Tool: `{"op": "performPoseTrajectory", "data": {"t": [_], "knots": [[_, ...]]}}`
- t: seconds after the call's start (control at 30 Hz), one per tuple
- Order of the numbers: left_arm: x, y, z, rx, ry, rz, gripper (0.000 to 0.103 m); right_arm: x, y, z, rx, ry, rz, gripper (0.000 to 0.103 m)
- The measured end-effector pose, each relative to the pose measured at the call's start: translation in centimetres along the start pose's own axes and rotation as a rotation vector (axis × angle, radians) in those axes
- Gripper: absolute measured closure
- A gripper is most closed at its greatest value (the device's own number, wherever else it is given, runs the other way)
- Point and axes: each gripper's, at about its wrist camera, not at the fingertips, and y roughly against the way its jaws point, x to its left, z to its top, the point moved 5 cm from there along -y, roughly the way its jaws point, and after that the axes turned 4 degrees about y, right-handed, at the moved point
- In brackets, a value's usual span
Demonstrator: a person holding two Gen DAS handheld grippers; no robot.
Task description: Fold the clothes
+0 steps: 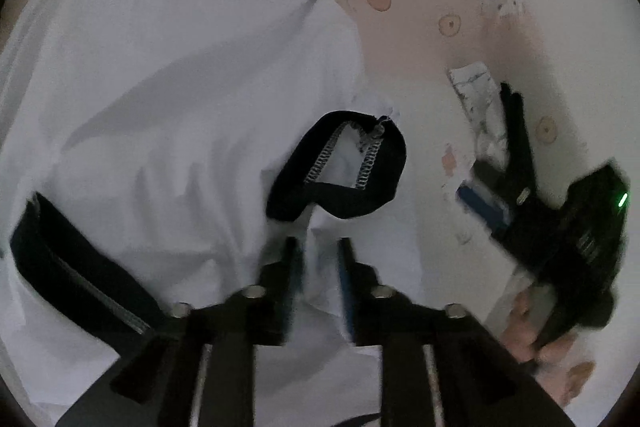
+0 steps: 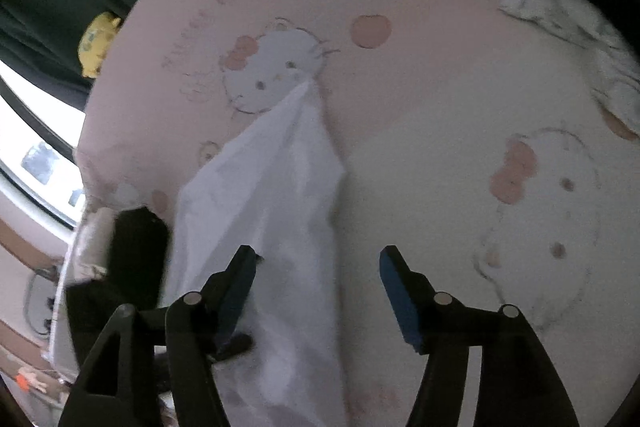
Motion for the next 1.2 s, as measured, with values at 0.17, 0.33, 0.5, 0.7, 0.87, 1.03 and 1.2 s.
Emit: {"op": "performPoseTrajectory", "data": {"t": [0.17, 0.33, 0.5, 0.7, 0.87, 1.03, 1.2], "knots": [[-0.4, 1.1, -0.4, -0.029, 0.018, -0.04, 0.039, -0.2, 1.0, -3.8, 0.033, 0.085, -0.118, 0.038], [-0.2, 1.5, -0.8, -0.019, 0.03, -0.057, 0.039, 1.6, 2.9, -8.1, 0.048, 0.298, -0.296, 0.036], [-0.1, 1.8, -1.2, -0.01, 0.042, -0.075, 0.039, 2.9, 4.6, -10.4, 0.0, 0.414, -0.375, 0.036], [-0.3, 2.0, -1.7, 0.001, 0.048, -0.094, 0.039, 4.4, 4.3, -12.1, -0.007, 0.446, -0.406, 0.036], [0.0, 2.1, -2.0, 0.012, 0.058, -0.113, 0.039, 6.0, 3.9, -14.1, -0.011, 0.56, -0.475, 0.036], [-0.7, 2.0, -1.8, 0.02, 0.016, -0.093, 0.039, 7.3, 2.6, -14.8, -0.025, 0.634, -0.538, 0.036], [-0.7, 1.9, -1.7, 0.04, 0.032, -0.116, 0.039, 8.4, 0.7, -15.5, -0.032, 0.868, -0.684, 0.036]]}}
